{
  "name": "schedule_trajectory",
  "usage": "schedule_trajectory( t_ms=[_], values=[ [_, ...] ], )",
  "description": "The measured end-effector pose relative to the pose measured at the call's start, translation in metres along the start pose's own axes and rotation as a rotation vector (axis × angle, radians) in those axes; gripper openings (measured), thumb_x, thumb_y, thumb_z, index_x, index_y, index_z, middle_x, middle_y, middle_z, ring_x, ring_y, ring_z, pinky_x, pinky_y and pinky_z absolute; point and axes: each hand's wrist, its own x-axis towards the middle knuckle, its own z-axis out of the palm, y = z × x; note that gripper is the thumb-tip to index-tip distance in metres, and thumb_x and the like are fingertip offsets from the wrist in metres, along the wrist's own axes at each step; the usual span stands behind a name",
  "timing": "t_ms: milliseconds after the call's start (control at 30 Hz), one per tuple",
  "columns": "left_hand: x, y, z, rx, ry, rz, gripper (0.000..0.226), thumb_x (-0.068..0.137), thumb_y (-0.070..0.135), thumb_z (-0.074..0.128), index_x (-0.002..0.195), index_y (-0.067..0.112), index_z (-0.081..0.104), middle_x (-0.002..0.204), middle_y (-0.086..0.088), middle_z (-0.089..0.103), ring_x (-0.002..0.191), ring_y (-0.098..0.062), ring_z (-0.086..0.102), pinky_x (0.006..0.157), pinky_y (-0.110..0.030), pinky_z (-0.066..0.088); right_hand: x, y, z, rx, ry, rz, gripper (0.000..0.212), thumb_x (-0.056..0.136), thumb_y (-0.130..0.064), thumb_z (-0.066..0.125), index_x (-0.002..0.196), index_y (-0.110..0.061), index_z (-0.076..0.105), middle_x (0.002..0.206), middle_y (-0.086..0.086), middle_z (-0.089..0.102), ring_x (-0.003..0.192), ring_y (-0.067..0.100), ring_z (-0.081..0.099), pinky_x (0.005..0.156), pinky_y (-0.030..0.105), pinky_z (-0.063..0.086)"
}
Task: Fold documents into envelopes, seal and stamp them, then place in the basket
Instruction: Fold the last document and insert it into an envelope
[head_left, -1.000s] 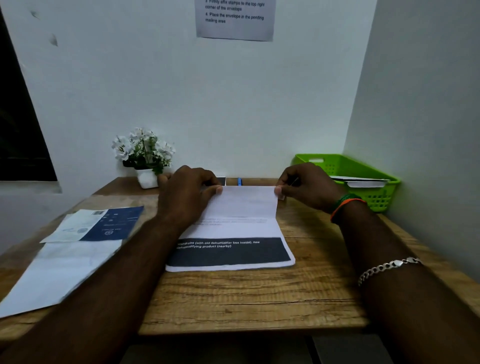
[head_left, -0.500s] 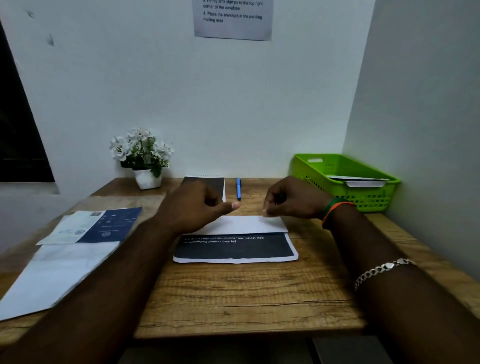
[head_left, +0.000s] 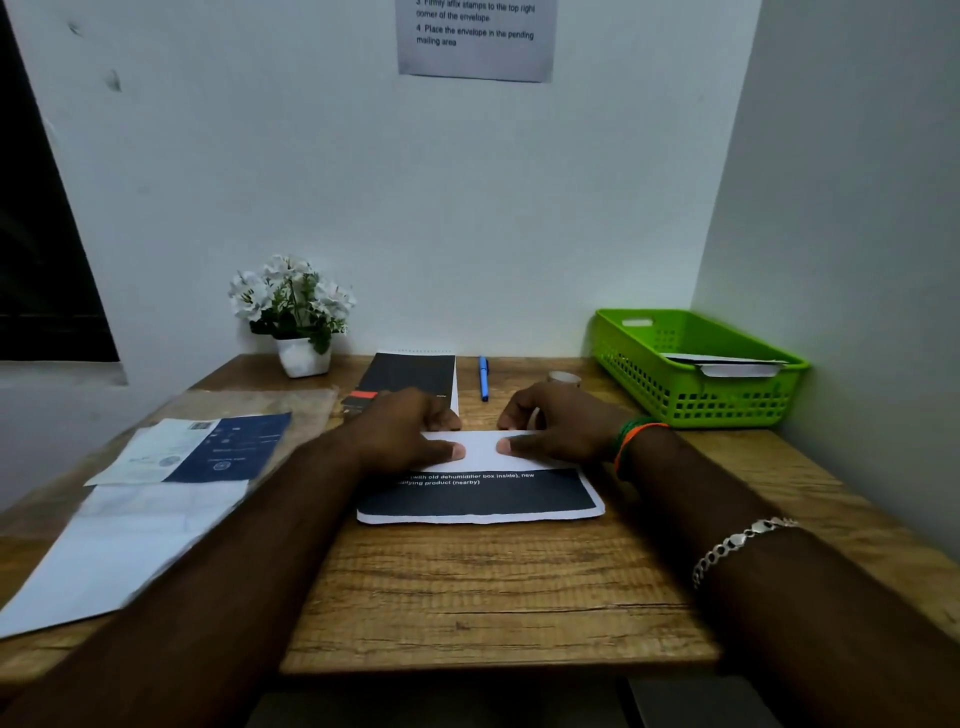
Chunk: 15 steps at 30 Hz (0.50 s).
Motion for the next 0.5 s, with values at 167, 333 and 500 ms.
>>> schedule_trajectory(
  t_ms=[167,333,500],
  values=[
    [-0.001,0.003,0.000,0.005,0.006,-0.021,0.031,0.084,0.040,0.081,0.111,0.027,0.072,0.104,0.013,0.068,0.101,-0.008,0.062,0.092,-0.029,0.051,0.004,0.001,0.001,0.039,-0.024,0.036,0.036,0.082,-0.041,0.080,0.110,-0.021,0.070,0.104,-0.002,0.069,0.087,0.007,0.061,0.077,0.018,0.048],
    [-0.001,0.006,-0.002,0.012,-0.025,-0.039,0.034,0.085,0.043,0.080,0.114,0.028,0.070,0.112,0.009,0.068,0.108,-0.010,0.062,0.099,-0.035,0.050,0.003,0.000,0.001,0.096,-0.031,0.019,0.029,0.082,-0.034,0.081,0.104,-0.018,0.070,0.096,-0.001,0.070,0.082,0.009,0.060,0.079,0.026,0.049],
    [-0.006,0.014,0.003,0.136,0.166,0.093,0.039,0.089,0.065,0.057,0.119,0.042,0.064,0.121,0.011,0.058,0.122,-0.016,0.049,0.104,-0.046,0.031,0.000,-0.004,-0.010,0.188,0.135,-0.088,0.010,0.088,-0.024,0.076,0.087,-0.016,0.070,0.084,-0.002,0.068,0.073,0.004,0.056,0.072,0.025,0.048]
  ],
)
